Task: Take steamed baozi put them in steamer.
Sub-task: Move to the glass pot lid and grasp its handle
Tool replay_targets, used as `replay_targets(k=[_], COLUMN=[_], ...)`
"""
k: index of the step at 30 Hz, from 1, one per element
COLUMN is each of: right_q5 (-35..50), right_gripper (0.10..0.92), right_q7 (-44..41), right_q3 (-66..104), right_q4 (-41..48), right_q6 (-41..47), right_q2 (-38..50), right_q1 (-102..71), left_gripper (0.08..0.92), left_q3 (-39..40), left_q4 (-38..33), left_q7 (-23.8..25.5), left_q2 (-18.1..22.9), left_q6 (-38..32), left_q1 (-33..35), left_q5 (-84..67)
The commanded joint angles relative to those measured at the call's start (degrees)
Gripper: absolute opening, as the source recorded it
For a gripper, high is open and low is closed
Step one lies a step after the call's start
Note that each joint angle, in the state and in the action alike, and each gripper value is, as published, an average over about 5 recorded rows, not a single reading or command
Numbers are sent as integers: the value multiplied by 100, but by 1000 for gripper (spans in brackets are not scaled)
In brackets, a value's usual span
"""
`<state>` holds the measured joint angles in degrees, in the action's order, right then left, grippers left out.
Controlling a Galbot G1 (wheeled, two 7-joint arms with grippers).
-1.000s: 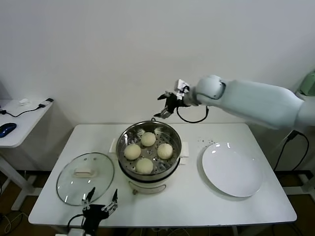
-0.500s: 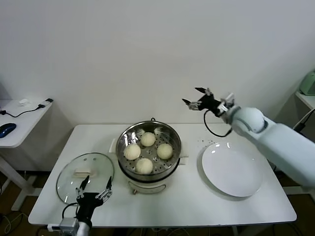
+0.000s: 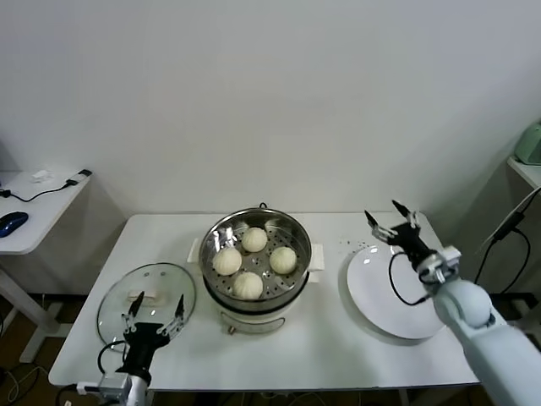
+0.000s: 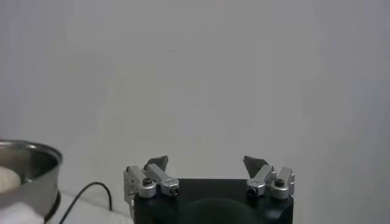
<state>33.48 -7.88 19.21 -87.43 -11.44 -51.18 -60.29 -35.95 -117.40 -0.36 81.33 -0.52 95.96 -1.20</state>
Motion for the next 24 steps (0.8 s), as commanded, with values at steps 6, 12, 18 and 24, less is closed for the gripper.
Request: replay_targets(k=[6,12,18,24], right_q5=[-1182,-1360,-1355,-1255], right_gripper=[823,823,823,823], right_q7=[83,326,425,523], right_q3=[1460,1358,1317,1342], right_q4=[98,-64,-242,-446], right_q6=[-1030,-530,-332,-188], right_q2=[-1960,-2157,-2248,-2233], right_q1=[-2195,-2461,-2473,-2489], left_gripper=[823,823,823,823], left_q3=[-399,-415,-309,-293], left_q4=[776,1816,2684,2948], left_q7=[-1572,-2648,-2778,-2531], left_q2=[-61,-516,-847,-893], left_q6=[-954,-1049,-808,-477], left_q1=[-181,-257,-469,-783], left_q5=[3989,6289,7353,7581])
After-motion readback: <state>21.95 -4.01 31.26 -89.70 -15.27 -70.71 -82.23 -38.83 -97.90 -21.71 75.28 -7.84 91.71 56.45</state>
